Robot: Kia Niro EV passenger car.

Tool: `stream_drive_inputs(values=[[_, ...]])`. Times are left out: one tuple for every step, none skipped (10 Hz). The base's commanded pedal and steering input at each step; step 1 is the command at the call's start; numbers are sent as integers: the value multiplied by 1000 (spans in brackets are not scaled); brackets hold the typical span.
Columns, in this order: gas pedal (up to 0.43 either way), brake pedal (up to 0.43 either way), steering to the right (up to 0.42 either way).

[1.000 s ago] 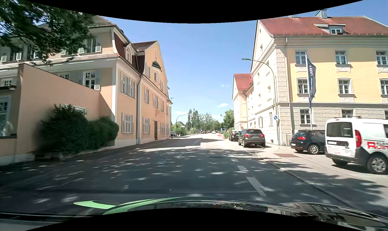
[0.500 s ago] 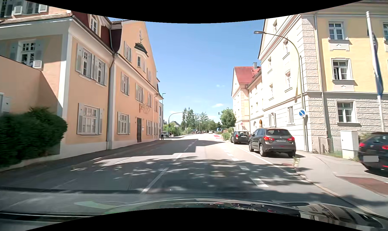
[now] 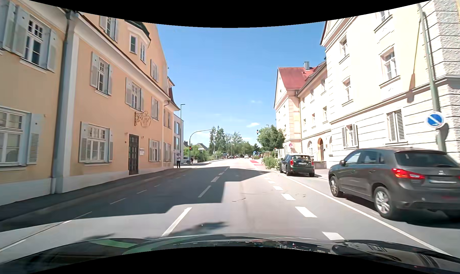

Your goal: Follow the waypoints while adhering to traffic rules and regulations

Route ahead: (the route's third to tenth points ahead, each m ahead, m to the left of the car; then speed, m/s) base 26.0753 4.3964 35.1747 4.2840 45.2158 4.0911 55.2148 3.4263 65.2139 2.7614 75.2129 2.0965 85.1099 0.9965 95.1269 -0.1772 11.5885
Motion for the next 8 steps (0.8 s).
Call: stream_drive_inputs(values=[[0,0,14],[0,0,14],[0,30,13],[0,189,13],[0,244,13],[0,268,12],[0,287,10],[0,293,7]])
